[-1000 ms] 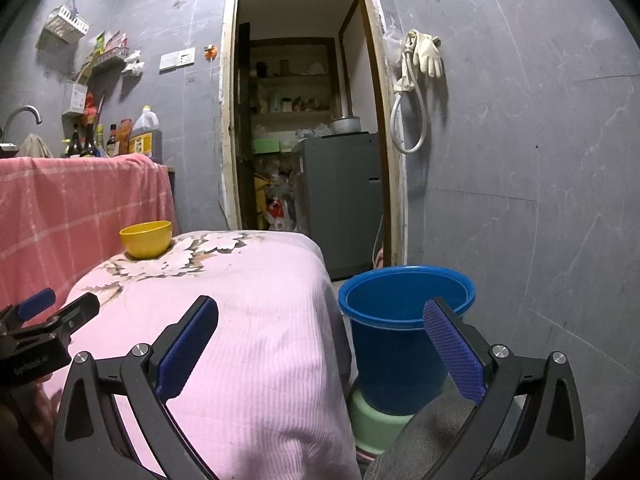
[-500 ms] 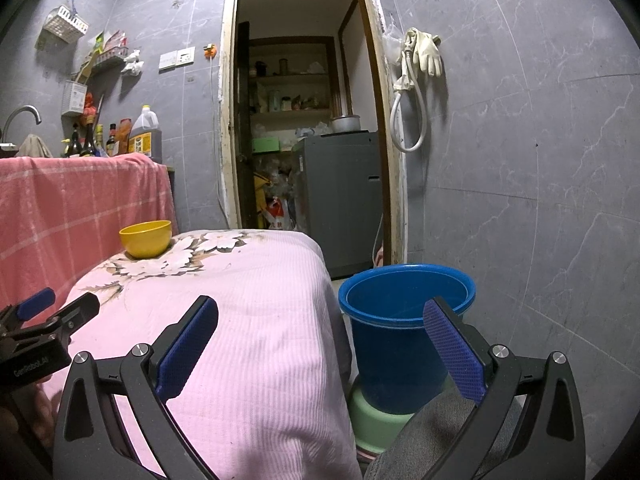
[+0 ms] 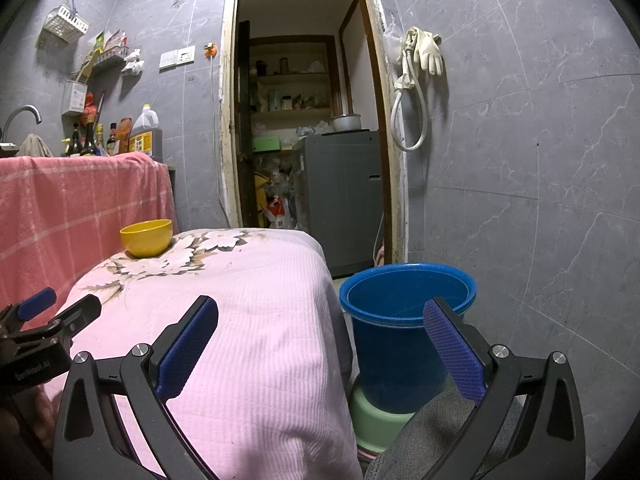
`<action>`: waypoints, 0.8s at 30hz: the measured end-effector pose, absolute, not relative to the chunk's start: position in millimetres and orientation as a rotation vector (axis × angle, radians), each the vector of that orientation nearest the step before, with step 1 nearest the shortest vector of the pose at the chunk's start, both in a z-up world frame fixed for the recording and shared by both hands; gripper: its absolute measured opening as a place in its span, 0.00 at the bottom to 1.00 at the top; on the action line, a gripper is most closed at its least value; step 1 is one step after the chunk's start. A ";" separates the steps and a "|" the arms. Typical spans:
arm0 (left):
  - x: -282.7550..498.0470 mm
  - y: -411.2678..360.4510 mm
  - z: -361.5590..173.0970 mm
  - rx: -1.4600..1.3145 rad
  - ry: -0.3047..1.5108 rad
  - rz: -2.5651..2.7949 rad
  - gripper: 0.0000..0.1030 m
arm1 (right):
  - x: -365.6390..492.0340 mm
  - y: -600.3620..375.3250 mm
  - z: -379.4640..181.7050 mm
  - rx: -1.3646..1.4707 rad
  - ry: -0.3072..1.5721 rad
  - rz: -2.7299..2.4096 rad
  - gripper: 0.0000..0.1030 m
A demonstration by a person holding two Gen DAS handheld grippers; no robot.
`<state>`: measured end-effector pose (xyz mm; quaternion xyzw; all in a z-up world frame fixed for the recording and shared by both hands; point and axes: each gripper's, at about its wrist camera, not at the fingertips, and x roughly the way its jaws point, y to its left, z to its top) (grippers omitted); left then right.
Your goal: Collect trash
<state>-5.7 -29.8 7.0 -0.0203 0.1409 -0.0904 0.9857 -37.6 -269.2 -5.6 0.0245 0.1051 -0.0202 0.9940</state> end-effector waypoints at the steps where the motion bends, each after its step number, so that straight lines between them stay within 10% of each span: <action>1: -5.6 -29.7 7.0 -0.042 0.283 -0.181 0.98 | -37.5 -269.2 -5.6 0.049 0.209 -0.040 1.00; 24: -3.8 -27.1 6.2 -0.042 0.285 -0.184 0.98 | -37.1 -270.2 -5.1 0.051 0.212 -0.039 1.00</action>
